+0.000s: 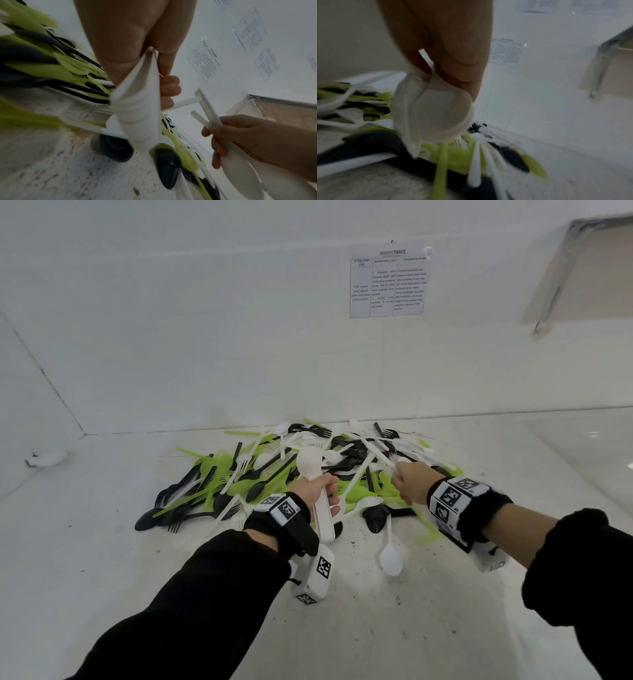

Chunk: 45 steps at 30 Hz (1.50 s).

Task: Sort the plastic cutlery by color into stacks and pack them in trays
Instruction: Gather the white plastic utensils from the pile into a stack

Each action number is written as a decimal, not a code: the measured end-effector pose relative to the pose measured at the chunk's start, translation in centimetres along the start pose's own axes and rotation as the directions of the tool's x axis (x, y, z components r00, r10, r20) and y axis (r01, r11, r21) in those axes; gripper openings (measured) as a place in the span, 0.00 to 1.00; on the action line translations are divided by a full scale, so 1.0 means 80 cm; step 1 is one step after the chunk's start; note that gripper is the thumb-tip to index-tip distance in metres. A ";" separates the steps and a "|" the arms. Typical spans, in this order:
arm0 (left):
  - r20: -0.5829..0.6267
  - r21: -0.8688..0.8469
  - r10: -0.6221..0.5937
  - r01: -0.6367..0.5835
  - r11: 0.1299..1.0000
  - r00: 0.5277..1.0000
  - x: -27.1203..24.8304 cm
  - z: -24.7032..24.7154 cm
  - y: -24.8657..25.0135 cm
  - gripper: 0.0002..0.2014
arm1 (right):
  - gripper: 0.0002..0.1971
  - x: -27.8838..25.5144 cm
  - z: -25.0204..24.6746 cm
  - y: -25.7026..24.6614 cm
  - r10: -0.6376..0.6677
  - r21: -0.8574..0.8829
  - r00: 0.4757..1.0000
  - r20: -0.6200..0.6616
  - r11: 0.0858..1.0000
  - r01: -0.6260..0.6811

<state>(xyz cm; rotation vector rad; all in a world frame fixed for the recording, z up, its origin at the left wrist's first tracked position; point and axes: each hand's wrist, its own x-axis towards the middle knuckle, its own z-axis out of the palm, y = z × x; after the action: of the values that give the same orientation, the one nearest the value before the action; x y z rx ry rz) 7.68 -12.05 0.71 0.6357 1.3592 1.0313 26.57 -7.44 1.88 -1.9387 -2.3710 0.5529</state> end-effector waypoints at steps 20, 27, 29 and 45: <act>0.168 -0.207 0.064 -0.028 0.978 0.984 0.016 0.033 -0.010 0.20 | 0.13 0.002 0.022 -0.038 -0.833 -0.199 0.441 -0.333 0.519 0.831; 0.114 -0.193 0.031 -0.009 0.981 0.993 0.033 0.031 -0.010 0.20 | 0.12 0.006 0.025 -0.025 -0.609 0.227 0.688 -0.395 0.661 0.716; 0.061 -0.168 0.042 -0.032 0.985 0.997 0.037 0.036 -0.010 0.17 | 0.06 0.011 0.024 -0.028 -0.474 0.384 0.764 -0.438 0.670 0.636; -0.134 -0.103 0.107 -0.121 0.987 0.985 0.063 0.055 -0.003 0.17 | 0.12 0.050 0.013 -0.031 -0.033 0.663 0.991 -0.133 0.740 0.114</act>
<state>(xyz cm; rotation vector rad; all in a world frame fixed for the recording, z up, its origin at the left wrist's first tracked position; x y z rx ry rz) 11.52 -6.92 -1.25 0.5771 1.3783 1.2495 23.07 -4.27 0.79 -1.4819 -1.7879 1.0759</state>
